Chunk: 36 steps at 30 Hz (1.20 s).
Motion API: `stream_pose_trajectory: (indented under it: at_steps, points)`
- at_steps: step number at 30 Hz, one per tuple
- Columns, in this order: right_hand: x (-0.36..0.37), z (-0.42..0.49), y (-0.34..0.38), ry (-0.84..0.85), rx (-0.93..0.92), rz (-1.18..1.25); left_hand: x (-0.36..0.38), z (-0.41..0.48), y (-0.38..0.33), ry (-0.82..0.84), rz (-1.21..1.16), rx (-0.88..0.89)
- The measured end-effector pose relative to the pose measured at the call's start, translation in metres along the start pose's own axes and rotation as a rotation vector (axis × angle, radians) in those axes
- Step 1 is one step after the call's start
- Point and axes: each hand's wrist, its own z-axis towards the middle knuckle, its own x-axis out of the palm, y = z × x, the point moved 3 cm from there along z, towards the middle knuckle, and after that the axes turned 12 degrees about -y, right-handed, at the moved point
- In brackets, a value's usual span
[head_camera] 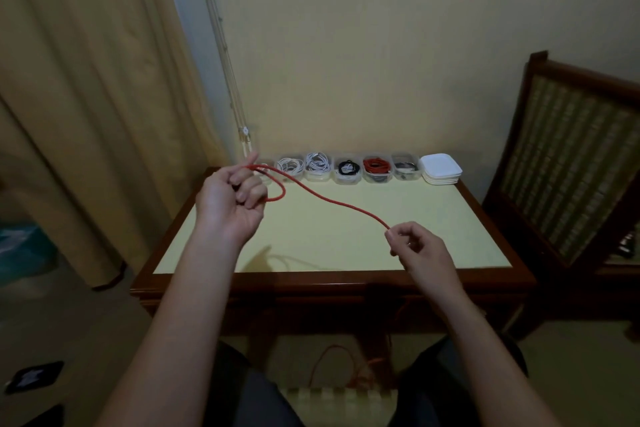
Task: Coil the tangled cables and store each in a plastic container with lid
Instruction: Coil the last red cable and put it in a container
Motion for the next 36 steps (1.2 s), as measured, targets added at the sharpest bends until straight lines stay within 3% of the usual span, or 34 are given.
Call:
stream_pose_trajectory:
  at_steps: [4,10,12,16,21,24,27,31,36]
  points:
    - [0.002,-0.003,0.009,-0.096,-0.165,-0.137,0.003,0.0,0.014,-0.032,0.198,0.22]
    - [0.01,-0.006,0.034,0.059,-0.548,-0.35,0.009,-0.012,0.04,0.113,0.748,0.545]
    - [0.01,-0.007,0.046,0.036,-0.595,-0.342,0.008,-0.016,0.052,0.197,0.924,0.547]
    - [0.006,-0.007,0.069,-0.087,-0.666,-0.271,0.007,-0.026,0.076,0.369,1.079,0.33]
    - [0.003,-0.006,0.084,-0.169,-0.37,-0.026,0.017,-0.039,0.088,0.417,0.632,-0.115]
    - [0.01,-0.01,0.086,-0.055,-0.158,0.108,0.025,-0.044,0.089,0.414,0.453,-0.235]
    - [0.017,-0.018,0.093,0.021,-0.088,0.196,0.026,-0.046,0.09,0.405,0.459,-0.19]
    - [0.018,-0.021,0.1,0.032,0.003,0.282,0.024,-0.045,0.092,0.392,0.585,0.013]
    - [0.017,-0.019,0.094,0.021,-0.108,0.15,0.023,-0.042,0.093,0.411,0.777,0.152]
